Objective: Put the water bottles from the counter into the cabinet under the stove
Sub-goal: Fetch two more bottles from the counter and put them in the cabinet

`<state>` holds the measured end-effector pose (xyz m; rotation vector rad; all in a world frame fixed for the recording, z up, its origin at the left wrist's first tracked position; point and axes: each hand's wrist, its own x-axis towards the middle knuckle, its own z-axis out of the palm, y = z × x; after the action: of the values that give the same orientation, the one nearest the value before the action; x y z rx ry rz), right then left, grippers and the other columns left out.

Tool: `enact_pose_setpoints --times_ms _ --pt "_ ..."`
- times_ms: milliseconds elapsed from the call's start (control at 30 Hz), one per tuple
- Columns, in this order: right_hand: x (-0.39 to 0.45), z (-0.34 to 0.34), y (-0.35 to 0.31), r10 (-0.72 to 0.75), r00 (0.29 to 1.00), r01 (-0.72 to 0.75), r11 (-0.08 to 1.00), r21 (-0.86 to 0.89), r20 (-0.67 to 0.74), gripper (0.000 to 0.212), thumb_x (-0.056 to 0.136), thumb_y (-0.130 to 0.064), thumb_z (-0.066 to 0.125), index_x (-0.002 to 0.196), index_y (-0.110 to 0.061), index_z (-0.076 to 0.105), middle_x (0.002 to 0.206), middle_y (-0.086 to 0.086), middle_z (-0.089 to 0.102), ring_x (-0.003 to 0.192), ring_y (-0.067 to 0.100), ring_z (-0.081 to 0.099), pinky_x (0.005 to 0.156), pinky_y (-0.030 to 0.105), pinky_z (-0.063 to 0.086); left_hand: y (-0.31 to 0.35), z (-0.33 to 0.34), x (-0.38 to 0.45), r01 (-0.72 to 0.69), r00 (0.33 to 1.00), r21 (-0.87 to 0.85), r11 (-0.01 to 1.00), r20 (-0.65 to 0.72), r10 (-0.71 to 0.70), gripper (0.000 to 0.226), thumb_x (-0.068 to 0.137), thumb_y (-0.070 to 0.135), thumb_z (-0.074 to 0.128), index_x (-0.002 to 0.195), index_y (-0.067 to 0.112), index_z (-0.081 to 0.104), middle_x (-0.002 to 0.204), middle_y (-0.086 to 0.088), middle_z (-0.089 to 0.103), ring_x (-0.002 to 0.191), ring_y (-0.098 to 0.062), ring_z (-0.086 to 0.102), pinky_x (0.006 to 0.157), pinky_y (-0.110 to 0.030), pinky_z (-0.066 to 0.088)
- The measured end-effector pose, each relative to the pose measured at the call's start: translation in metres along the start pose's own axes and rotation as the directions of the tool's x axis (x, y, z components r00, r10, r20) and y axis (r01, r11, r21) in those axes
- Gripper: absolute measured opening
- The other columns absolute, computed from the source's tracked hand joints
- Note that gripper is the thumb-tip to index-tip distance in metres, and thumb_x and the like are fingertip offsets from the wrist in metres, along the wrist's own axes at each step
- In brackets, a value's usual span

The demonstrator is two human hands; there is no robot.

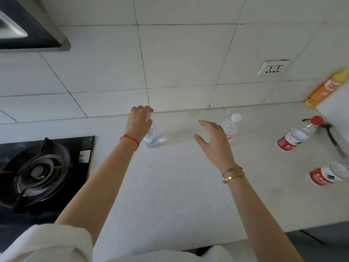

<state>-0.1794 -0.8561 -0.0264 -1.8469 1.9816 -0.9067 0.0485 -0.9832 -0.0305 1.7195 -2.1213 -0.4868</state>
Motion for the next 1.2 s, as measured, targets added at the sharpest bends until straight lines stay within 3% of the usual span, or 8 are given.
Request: enact_pose_setpoints --times_ms 167,367,467,633,800,933,1033,1200 --pt "0.001 -0.016 0.017 0.046 0.995 -0.049 0.998 -0.027 -0.084 0.046 0.09 -0.028 0.063 0.133 -0.016 0.052 0.129 0.001 0.058 0.119 0.021 0.047 0.093 0.017 0.031 0.019 0.005 -0.013 -0.074 0.997 -0.062 0.995 -0.035 0.072 0.038 0.084 0.002 0.059 0.12 0.013 0.063 0.107 -0.014 0.063 0.11 -0.031 0.048 0.08 -0.025 0.034" --pt "0.012 -0.048 0.051 0.081 0.976 -0.101 0.991 -0.088 -0.201 0.047 0.088 -0.025 0.064 0.132 -0.013 0.052 0.128 0.007 0.057 0.122 0.027 0.043 0.102 0.039 0.041 0.059 0.003 -0.032 -0.13 0.989 -0.164 0.978 -0.086 0.117 0.039 0.081 0.004 0.064 0.118 0.017 0.065 0.108 -0.01 0.066 0.107 -0.029 0.053 0.083 -0.028 0.041" --pt "0.023 -0.057 0.076 0.125 0.976 -0.146 0.983 -0.11 -0.18 0.049 0.088 -0.021 0.064 0.134 -0.013 0.05 0.131 0.009 0.054 0.12 0.031 0.042 0.101 0.039 0.04 0.08 0.007 -0.048 -0.119 0.99 -0.225 0.967 -0.097 0.099 0.039 0.08 0.005 0.068 0.117 0.016 0.066 0.107 -0.009 0.065 0.103 -0.029 0.057 0.087 -0.037 0.049" --pt "0.039 -0.058 0.104 0.16 0.987 -0.163 0.981 -0.105 -0.028 0.052 0.088 -0.019 0.062 0.137 -0.015 0.045 0.132 0.01 0.05 0.119 0.033 0.043 0.095 0.039 0.04 0.111 0.023 -0.071 -0.066 0.993 -0.276 0.959 -0.115 0.035 0.038 0.077 0.006 0.071 0.114 0.017 0.067 0.106 -0.004 0.068 0.099 -0.03 0.059 0.085 -0.04 0.051" --pt "0.047 -0.06 0.117 0.091 0.996 -0.091 0.994 -0.056 -0.009 0.036 0.085 -0.008 0.061 0.118 -0.012 0.046 0.11 0.012 0.054 0.098 0.032 0.052 0.075 0.035 0.043 0.138 0.032 -0.093 0.005 0.986 -0.265 0.964 -0.161 -0.049 0.038 0.077 0.008 0.072 0.113 0.018 0.068 0.104 -0.003 0.068 0.096 -0.028 0.059 0.083 -0.035 0.051" --pt "0.043 -0.066 0.125 -0.018 1.0 0.018 1.0 0.0 -0.002 0.027 0.082 -0.004 0.061 0.102 -0.011 0.046 0.097 0.008 0.053 0.089 0.03 0.053 0.07 0.036 0.043 0.153 0.037 -0.116 0.067 0.97 -0.26 0.963 -0.209 -0.124 0.038 0.078 0.008 0.072 0.114 0.018 0.068 0.105 -0.002 0.068 0.096 -0.026 0.059 0.085 -0.035 0.05" --pt "0.026 -0.07 0.127 -0.12 0.993 0.119 0.99 0.076 0.008 0.027 0.081 -0.004 0.061 0.1 -0.016 0.046 0.096 0.002 0.051 0.084 0.025 0.051 0.071 0.036 0.046 0.163 0.039 -0.138 0.102 0.949 -0.239 0.966 -0.267 -0.167 0.037 0.078 0.008 0.073 0.114 0.018 0.068 0.102 -0.002 0.068 0.095 -0.026 0.059 0.084 -0.034 0.049" --pt "0.003 -0.086 0.116 -0.265 0.964 0.255 0.947 0.194 0.028 0.03 0.081 -0.006 0.063 0.106 -0.017 0.052 0.1 0.001 0.055 0.081 0.019 0.051 0.069 0.022 0.041 0.177 0.042 -0.183 0.178 0.894 -0.225 0.958 -0.369 -0.253 0.037 0.076 0.007 0.073 0.111 0.019 0.069 0.091 0.005 0.064 0.088 -0.022 0.056 0.075 -0.023 0.04"
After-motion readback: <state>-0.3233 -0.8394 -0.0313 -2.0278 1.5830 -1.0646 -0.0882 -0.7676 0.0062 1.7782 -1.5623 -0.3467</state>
